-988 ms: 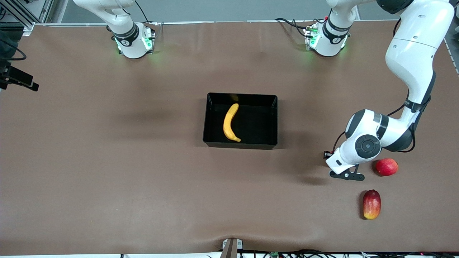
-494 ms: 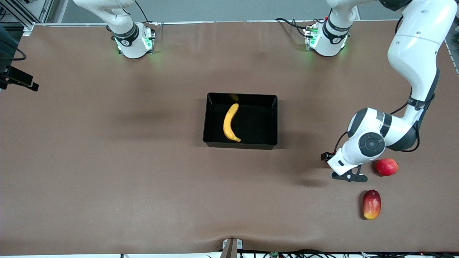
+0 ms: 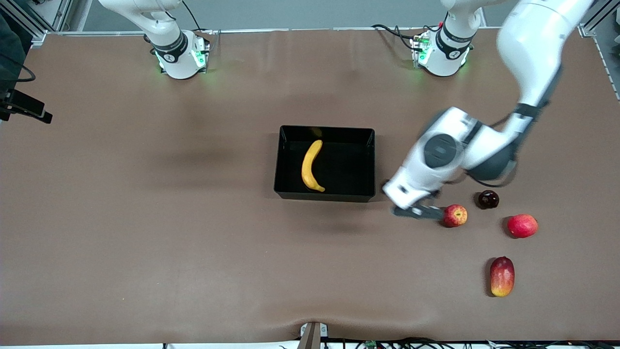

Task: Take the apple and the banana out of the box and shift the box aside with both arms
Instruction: 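Move the left gripper back into the box and grasp the banana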

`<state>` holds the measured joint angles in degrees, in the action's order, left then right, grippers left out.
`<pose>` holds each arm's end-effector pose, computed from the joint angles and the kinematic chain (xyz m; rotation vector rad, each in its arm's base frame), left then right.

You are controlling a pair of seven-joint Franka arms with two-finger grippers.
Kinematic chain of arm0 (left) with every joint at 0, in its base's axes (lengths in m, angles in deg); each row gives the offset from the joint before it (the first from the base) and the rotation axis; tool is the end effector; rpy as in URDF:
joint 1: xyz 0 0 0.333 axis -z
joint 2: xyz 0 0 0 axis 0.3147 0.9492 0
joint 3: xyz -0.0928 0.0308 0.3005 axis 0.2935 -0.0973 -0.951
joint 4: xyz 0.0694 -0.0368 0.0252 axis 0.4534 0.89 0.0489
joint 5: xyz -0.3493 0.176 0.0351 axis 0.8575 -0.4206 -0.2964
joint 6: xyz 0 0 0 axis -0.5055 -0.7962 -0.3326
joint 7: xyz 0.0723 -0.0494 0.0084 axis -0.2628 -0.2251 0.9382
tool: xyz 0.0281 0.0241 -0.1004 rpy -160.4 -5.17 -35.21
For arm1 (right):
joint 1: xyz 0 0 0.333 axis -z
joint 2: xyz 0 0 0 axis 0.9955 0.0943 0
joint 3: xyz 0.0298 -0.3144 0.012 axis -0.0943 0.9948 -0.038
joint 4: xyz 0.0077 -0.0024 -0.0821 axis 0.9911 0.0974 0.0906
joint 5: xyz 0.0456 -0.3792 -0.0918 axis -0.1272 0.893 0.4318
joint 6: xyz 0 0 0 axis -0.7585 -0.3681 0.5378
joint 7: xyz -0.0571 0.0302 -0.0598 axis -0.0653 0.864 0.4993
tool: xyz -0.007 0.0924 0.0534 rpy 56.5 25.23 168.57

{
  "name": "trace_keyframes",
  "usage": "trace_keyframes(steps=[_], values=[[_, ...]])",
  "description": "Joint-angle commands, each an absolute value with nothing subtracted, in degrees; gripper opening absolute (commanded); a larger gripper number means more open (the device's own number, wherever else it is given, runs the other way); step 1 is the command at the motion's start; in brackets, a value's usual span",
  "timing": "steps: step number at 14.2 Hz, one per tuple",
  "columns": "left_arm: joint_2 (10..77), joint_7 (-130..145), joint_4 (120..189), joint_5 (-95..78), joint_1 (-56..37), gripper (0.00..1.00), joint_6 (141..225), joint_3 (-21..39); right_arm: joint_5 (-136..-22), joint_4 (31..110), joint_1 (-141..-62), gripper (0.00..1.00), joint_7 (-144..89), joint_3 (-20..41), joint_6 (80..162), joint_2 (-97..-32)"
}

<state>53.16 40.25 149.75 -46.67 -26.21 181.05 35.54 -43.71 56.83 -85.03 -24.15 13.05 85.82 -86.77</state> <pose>0.5852 -0.3184 0.3271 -3.0767 0.1723 0.0364 0.5386 -0.0665 0.6434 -3.1066 0.1429 0.1445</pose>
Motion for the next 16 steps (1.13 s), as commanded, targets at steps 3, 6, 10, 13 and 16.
trace_keyframes(steps=[3, 6, 10, 13, 16], values=[[59.0, 55.1, 145.4, -46.8, -13.1, 1.0, 181.5, 35.1, -44.3, 56.3, -83.7, 1.0, -24.0, 12.1, 85.7, -86.6], [63.4, 59.1, 141.2, -46.8, -5.5, 1.0, 183.2, 32.7, -45.1, 56.4, -84.0, 1.0, -24.1, 12.1, 85.2, -85.7], [66.5, 60.9, 141.2, -46.9, 1.3, 1.0, 190.4, 27.3, -45.0, 56.5, -85.4, 1.0, -24.3, 11.7, 85.0, -84.2], [68.6, 61.1, 141.2, -46.8, 4.6, 1.0, 195.0, 24.1, -44.9, 56.3, -85.6, 1.0, -24.8, 11.7, 85.3, -82.8], [70.5, 60.2, 141.2, -47.2, 5.0, 0.76, 196.4, 22.6, -47.3, 56.4, -85.8, 1.0, -26.2, 11.8, 85.4, -82.5]])
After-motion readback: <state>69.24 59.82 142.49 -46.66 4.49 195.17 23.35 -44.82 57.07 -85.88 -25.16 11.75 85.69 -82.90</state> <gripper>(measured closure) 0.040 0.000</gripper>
